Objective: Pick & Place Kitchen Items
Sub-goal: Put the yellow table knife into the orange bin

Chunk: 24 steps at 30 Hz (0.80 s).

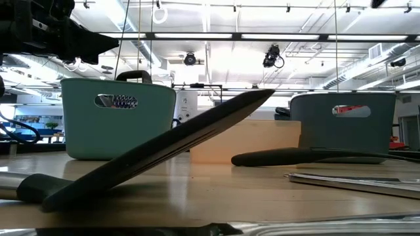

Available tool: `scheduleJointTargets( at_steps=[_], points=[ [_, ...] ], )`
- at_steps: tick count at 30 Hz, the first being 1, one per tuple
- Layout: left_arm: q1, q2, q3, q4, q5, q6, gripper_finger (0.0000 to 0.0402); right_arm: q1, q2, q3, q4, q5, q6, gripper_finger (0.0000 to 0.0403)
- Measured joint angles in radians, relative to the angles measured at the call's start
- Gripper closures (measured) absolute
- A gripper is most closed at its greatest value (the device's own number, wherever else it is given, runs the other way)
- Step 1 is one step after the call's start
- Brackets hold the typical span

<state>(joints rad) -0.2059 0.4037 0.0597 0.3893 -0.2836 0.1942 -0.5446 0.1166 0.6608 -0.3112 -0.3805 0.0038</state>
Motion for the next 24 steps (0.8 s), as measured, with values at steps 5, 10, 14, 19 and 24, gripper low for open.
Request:
scheduleJointTargets(
  at_steps=[5, 10, 14, 19, 24],
  points=[
    [0.0, 0.0, 0.0, 0.0, 0.0, 0.0, 0.0394, 0.0, -0.115, -0.082, -0.061, -0.012, 0.074, 0.0392],
    [0.0, 0.0, 0.0, 0.001, -0.001, -0.002, 0.0394, 0.003, -0.115, -0.191, -0.017, -0.089, 0.078, 0.0398],
    [0.0, 0.0, 0.0, 0.001, -0.003, -0.007, 0.0394, 0.005, -0.116, -0.342, 0.18, -0.144, 0.138, 0.0397],
    [0.0, 0.0, 0.0, 0.0, -0.003, -0.007, 0.0394, 0.011, -0.116, -0.512, 0.389, -0.161, 0.238, 0.0397],
    [0.0, 0.0, 0.0, 0.0, -0.003, -0.007, 0.0394, 0.061, -0.117, -0.581, 0.433, -0.14, 0.259, 0.0397]
  ],
)
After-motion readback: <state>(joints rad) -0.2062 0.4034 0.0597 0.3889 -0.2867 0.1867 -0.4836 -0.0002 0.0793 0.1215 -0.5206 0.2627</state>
